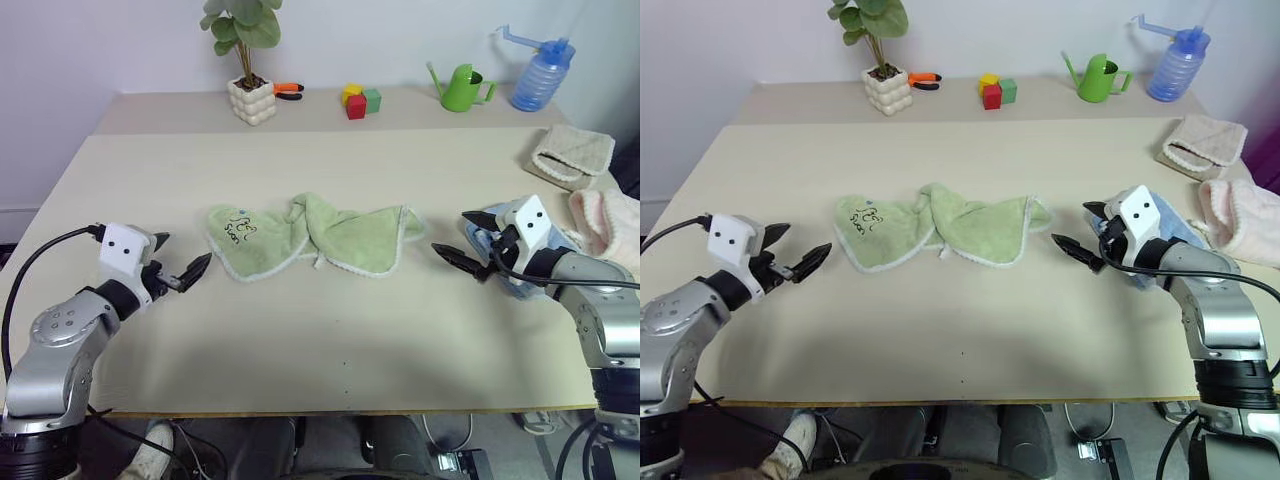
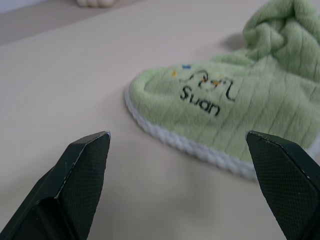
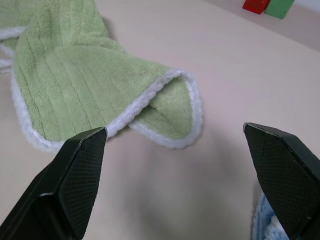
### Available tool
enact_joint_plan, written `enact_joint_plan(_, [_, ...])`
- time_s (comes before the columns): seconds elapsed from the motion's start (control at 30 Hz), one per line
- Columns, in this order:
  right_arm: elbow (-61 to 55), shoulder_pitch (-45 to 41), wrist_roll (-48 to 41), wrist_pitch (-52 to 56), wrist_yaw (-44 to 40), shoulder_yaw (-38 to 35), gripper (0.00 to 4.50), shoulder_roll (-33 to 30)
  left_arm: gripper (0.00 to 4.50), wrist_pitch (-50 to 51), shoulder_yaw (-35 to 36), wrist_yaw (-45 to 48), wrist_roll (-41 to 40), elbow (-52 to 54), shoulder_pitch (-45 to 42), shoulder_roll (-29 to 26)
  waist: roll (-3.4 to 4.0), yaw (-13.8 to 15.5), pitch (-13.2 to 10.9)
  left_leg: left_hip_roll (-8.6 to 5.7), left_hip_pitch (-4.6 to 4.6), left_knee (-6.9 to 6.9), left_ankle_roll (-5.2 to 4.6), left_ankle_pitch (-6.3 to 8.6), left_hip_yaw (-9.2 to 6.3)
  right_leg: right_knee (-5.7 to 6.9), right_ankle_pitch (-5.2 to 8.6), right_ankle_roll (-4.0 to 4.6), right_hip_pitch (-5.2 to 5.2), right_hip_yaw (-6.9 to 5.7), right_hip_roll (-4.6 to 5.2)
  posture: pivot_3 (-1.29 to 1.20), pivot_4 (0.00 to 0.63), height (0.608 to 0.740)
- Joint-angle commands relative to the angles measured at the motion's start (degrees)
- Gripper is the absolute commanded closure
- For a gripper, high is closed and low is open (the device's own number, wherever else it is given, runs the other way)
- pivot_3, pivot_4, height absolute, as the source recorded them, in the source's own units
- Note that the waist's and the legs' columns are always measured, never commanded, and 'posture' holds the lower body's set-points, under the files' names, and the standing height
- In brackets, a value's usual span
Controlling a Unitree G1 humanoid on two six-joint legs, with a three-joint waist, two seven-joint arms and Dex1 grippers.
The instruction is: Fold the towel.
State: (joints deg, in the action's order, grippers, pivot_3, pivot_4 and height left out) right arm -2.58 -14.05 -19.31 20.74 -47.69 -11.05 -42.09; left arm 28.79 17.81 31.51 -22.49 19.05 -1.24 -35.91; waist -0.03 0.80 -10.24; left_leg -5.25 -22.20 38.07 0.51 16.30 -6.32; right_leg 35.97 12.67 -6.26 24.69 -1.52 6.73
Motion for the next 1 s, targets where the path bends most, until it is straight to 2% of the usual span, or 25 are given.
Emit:
enact_joint_plan(0.03, [-1.3, 0.1, -0.6, -1.0, 0.1, -2.0, 0.0, -0.7, 0.07, -0.5, -0.7, -0.4, 0.5, 0.6, -0.8, 0.2, 0.0, -0.1, 0.0, 0.0, 0.0, 0.0, 0.0, 0.0, 0.0, 0.0, 0.0, 0.0, 0.0, 0.0, 0.0, 0.0, 0.15, 0.732])
enact_joint_plan(0.33, [-1.4, -1.2, 0.3, -1.8, 1.4, -0.2, 0.0, 0.6, 0.07, -2.0, -2.9, 3.5, 0.5, 0.7, -2.2, -1.5, 0.0, -0.1, 0.0, 0.02, 0.01, 0.0, 0.01, 0.0, 0.0, 0.01, 0.0, 0.0, 0.01, 0.0, -0.02, 0.0, 0.15, 0.732])
enact_joint_plan(0.43, [-1.0, -1.2, 0.9, -2.7, 1.5, 1.4, 0.0, 1.5, 0.07, -4.0, -11.3, 12.5, 3.4, 4.4, -0.4, -7.5, 0.0, -0.1, 0.0, 0.01, 0.0, 0.0, 0.0, 0.0, 0.01, 0.0, 0.0, 0.0, 0.0, 0.0, -0.01, 0.0, 0.15, 0.732])
enact_joint_plan(0.53, [-1.9, -1.2, 1.3, -2.6, 2.4, 2.7, 0.0, 2.9, 0.07, -6.9, -15.9, 15.9, 6.2, 4.5, -0.1, -10.5, 0.08, -0.1, 0.0, 0.01, 0.0, -0.02, 0.0, 0.0, 0.03, -0.02, 0.0, 0.01, 0.0, 0.03, 0.0, 0.0, 0.15, 0.732])
enact_joint_plan(0.73, [-4.2, -0.3, 1.3, -2.1, 4.1, 4.2, 0.0, 4.8, 0.07, -10.9, -21.9, 12.9, 13.2, 2.0, -3.2, -8.0, 0.08, -0.1, 0.0, 0.02, 0.01, -0.02, -0.01, 0.01, 0.02, -0.02, 0.0, 0.01, 0.01, 0.02, -0.02, 0.0, 0.15, 0.732])
enact_joint_plan(0.87, [-5.5, 0.4, 0.9, -1.3, 5.1, 3.9, 0.0, 5.3, 0.07, -9.3, -21.6, 11.3, 13.4, 0.3, -4.9, -5.9, 0.07, -0.1, 0.0, 0.01, 0.0, -0.02, -0.02, 0.01, 0.01, -0.02, 0.0, 0.0, 0.01, 0.01, -0.02, 0.0, 0.15, 0.732])
enact_joint_plan(1.0, [-6.5, 0.6, 0.6, -0.7, 5.9, 4.3, 0.0, 5.7, 0.07, -8.6, -21.6, 10.7, 15.3, -2.8, -5.1, -6.2, 0.07, -0.2, 0.0, 0.01, 0.01, -0.02, -0.02, 0.01, 0.01, -0.01, 0.0, 0.0, 0.01, 0.01, -0.03, 0.0, 0.15, 0.732])
